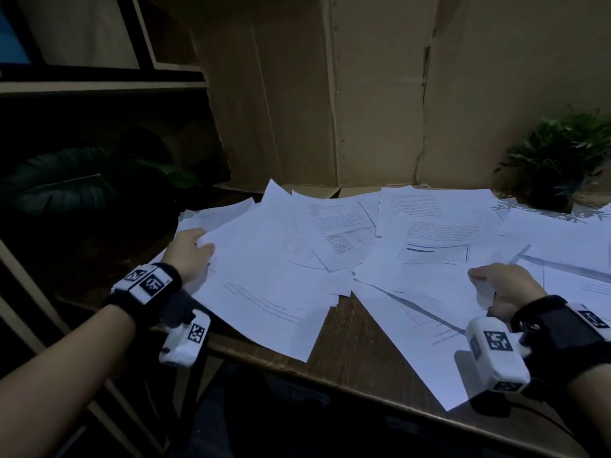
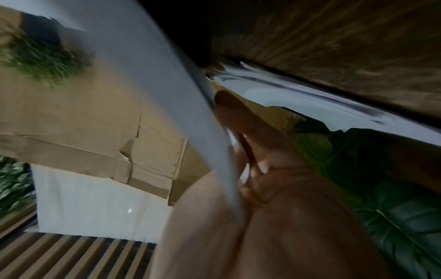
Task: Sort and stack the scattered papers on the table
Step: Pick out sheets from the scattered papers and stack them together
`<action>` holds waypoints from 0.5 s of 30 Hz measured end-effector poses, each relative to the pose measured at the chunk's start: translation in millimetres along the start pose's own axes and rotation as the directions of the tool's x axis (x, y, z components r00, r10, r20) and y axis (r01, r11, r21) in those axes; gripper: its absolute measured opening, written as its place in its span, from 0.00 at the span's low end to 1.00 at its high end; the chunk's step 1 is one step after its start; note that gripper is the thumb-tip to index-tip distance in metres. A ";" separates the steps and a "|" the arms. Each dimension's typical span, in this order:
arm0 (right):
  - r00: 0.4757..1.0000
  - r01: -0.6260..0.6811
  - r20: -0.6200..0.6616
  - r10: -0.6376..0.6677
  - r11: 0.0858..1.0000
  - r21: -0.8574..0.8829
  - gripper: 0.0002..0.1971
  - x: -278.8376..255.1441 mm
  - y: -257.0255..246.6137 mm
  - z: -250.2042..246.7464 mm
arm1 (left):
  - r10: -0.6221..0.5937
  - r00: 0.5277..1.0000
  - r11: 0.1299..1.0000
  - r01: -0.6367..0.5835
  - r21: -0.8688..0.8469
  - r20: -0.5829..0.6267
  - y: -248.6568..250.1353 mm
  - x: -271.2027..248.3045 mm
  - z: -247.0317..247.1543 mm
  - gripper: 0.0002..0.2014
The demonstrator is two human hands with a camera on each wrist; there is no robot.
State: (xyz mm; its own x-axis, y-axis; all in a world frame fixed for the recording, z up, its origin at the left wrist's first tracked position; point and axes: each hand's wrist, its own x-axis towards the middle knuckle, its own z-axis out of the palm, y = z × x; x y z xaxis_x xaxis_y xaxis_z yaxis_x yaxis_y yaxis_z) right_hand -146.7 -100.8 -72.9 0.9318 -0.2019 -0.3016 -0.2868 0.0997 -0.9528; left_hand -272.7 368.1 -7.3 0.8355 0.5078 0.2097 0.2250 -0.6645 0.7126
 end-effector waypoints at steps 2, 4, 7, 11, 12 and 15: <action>1.000 0.005 0.019 -0.005 1.000 0.014 0.19 -1.9 -1.5 0.5 | 0.028 0.997 0.998 -0.024 -0.053 0.074 1.7 -15.2 -0.3 0.09; 1.000 -0.004 0.031 0.004 1.000 0.006 0.23 -0.8 -1.8 -0.4 | 0.014 0.985 0.989 0.011 -0.145 0.174 8.2 -26.7 3.6 0.05; 1.000 -0.001 0.002 0.001 1.000 0.009 0.17 -0.3 0.1 2.7 | -0.059 0.924 0.949 0.168 -0.265 0.377 15.2 -36.8 10.7 0.09; 1.000 0.018 -0.009 -0.018 1.000 -0.017 0.17 -1.8 0.4 2.6 | -0.045 0.980 0.983 0.078 -0.167 0.195 17.1 -30.1 4.3 0.10; 1.000 -0.016 -0.001 0.016 0.999 -0.033 0.10 -5.4 -0.6 2.6 | -0.019 0.994 0.996 0.028 -0.087 0.105 15.5 -26.5 -1.0 0.09; 1.000 -0.024 0.011 0.024 1.000 0.020 0.12 -6.5 -1.5 2.1 | -0.001 0.997 1.000 0.001 -0.004 -0.077 9.0 -13.9 -15.6 0.11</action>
State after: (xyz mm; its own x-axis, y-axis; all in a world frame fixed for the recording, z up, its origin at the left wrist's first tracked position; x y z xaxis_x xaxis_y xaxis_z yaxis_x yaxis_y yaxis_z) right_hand -151.8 -97.5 -69.4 0.9272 -0.1886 -0.3236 -0.3044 0.1240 -0.9444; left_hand -290.2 363.6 6.6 0.7941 0.5494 0.2599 0.2236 -0.6617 0.7156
